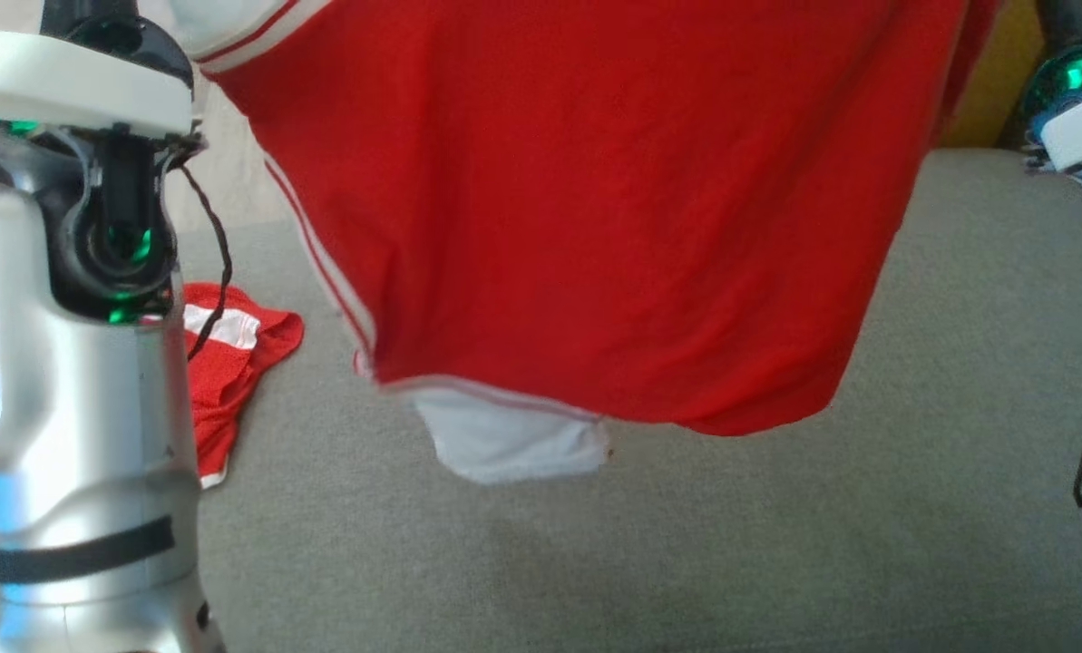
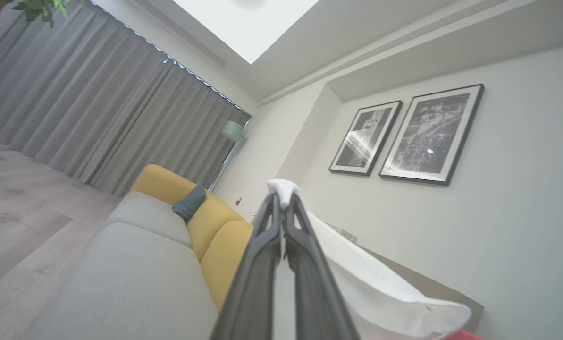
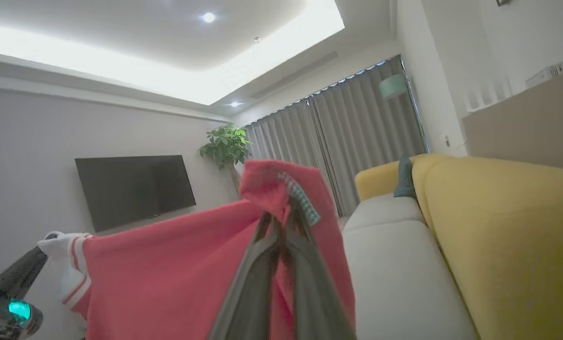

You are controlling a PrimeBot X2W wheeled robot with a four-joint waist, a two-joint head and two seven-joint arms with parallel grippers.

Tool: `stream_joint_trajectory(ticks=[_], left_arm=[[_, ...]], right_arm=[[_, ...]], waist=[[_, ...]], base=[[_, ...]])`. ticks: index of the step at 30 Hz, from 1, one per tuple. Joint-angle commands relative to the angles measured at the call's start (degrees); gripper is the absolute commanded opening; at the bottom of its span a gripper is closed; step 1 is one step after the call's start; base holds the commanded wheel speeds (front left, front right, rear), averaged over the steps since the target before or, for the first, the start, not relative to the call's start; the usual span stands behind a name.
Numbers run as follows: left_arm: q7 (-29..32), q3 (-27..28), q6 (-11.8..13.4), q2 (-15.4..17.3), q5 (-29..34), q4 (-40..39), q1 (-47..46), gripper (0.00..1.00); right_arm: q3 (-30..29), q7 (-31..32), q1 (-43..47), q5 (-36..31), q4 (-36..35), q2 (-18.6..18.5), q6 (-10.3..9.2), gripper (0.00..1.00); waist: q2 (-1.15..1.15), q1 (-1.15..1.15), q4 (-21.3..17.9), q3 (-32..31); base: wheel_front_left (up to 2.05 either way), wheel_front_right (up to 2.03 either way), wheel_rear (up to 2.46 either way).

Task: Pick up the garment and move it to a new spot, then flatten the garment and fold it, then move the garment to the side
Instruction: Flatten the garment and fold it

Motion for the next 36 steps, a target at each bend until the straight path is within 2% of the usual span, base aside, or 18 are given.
stream_joint_trajectory(ticks=[1, 8, 13, 16, 20, 24, 29, 33, 36], left_arm=[[1.1, 1.2, 0.8, 1.7, -0.4, -3.0, -0.6, 0.0], [4.2, 0.4, 2.4, 2.5, 0.0, -5.7, 1.4, 0.0], [7.0, 0.3, 3.6, 2.9, -0.8, -4.4, -0.2, 0.0], [8.6, 0.2, 4.2, 3.7, -0.9, -0.5, -4.5, 0.0], [8.9, 0.1, 5.1, 4.9, 0.1, 6.7, -15.9, 0.0], [5.1, 0.6, 4.9, 5.1, 1.0, 16.6, -30.1, 0.0], [-4.9, 2.5, 3.8, 3.5, 0.5, 27.5, -46.4, 0.0], [-14.2, 3.1, 0.4, 2.5, 0.3, 33.6, -53.1, 0.0], [-17.5, 3.3, -3.3, 1.8, -0.6, 37.1, -54.7, 0.0]], right_arm=[[-0.7, 1.3, -0.2, 1.7, -1.9, 0.1, -0.05, 0.0], [-2.0, 5.0, 1.3, 4.1, -2.2, 0.5, -0.05, 0.0], [-0.9, 8.1, -1.2, 1.8, -1.2, 0.5, -0.05, 0.0], [0.6, 9.7, -5.7, 0.1, 1.5, 1.1, -0.05, 0.0], [2.9, 9.6, -16.1, -3.0, 6.2, 2.0, -0.05, 0.0], [6.7, 4.2, -28.3, -7.3, 13.1, 2.7, -0.05, 0.0], [11.9, -9.2, -41.7, -10.8, 20.3, 3.0, -0.05, 0.0], [18.3, -21.2, -46.3, -9.2, 22.6, 1.6, -0.05, 0.0], [22.1, -27.5, -46.9, -7.0, 25.3, 0.2, -0.05, 0.0]], waist=[[0.0, 0.0, 0.2, -0.1], [0.0, 0.0, 0.2, 1.0], [0.0, 0.0, -0.2, 4.4], [0.0, 0.0, -0.6, 8.0], [0.0, 0.0, -1.0, 16.2], [0.0, 0.0, -0.6, 23.3], [0.0, 0.0, 0.9, 29.3], [0.0, 0.0, 2.0, 31.6], [0.0, 0.0, 2.7, 32.8]], base=[[0.0, 0.0, 0.0], [0.0, 0.0, 0.0], [0.0, 0.0, 0.0], [0.0, 0.0, 0.0], [0.0, 0.0, 0.0], [0.0, 0.0, 0.0], [0.0, 0.0, 0.0], [0.0, 0.0, 0.0], [0.0, 0.0, 0.0]])
